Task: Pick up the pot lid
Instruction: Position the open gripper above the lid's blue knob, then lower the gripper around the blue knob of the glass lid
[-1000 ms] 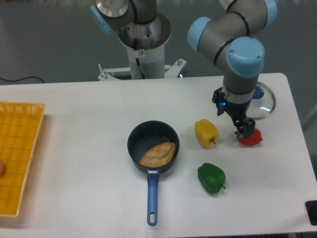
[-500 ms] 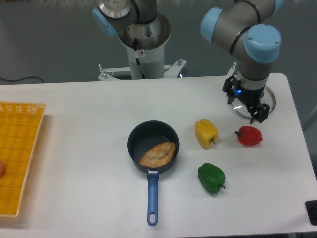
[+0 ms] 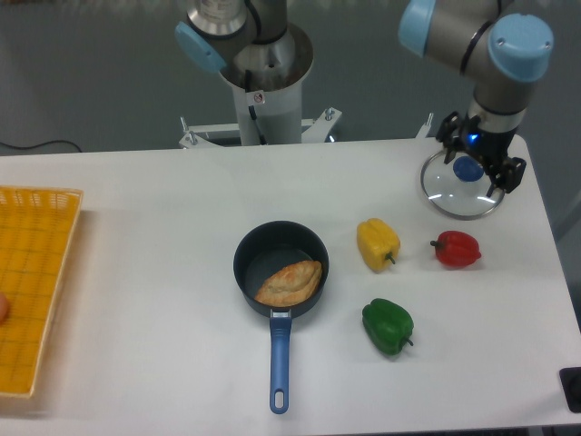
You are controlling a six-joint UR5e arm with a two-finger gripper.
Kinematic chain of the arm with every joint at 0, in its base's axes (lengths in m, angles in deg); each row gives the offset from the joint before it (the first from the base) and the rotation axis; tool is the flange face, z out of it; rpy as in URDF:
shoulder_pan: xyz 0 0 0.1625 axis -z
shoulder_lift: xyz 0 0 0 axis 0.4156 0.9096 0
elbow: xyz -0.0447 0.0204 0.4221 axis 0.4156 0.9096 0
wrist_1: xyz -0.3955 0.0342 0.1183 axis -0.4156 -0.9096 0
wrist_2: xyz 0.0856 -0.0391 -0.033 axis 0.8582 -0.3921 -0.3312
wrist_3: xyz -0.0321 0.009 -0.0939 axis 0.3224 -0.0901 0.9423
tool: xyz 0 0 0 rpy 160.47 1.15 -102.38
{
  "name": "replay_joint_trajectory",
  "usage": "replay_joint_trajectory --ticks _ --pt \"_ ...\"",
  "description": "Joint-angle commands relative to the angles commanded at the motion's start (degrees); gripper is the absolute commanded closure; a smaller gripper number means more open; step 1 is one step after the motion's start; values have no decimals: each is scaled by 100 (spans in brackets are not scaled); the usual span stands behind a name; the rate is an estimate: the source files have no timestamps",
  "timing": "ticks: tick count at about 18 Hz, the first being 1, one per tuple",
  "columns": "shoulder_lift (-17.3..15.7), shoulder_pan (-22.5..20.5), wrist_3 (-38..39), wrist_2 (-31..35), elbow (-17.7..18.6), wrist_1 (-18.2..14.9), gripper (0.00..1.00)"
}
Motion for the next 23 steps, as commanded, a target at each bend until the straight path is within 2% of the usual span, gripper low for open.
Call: replay_joint_trajectory --ticks 4,9,13,16,23 --pt "53 -334 -984 -70 96 35 0" --pt "263 -467 -1521 -141 229 88 0" --pt "386 -467 -1558 -141 413 316 0" --pt "589 -467 -1584 -141 536 693 0" --pt "571 -616 -1540 -141 721 729 0"
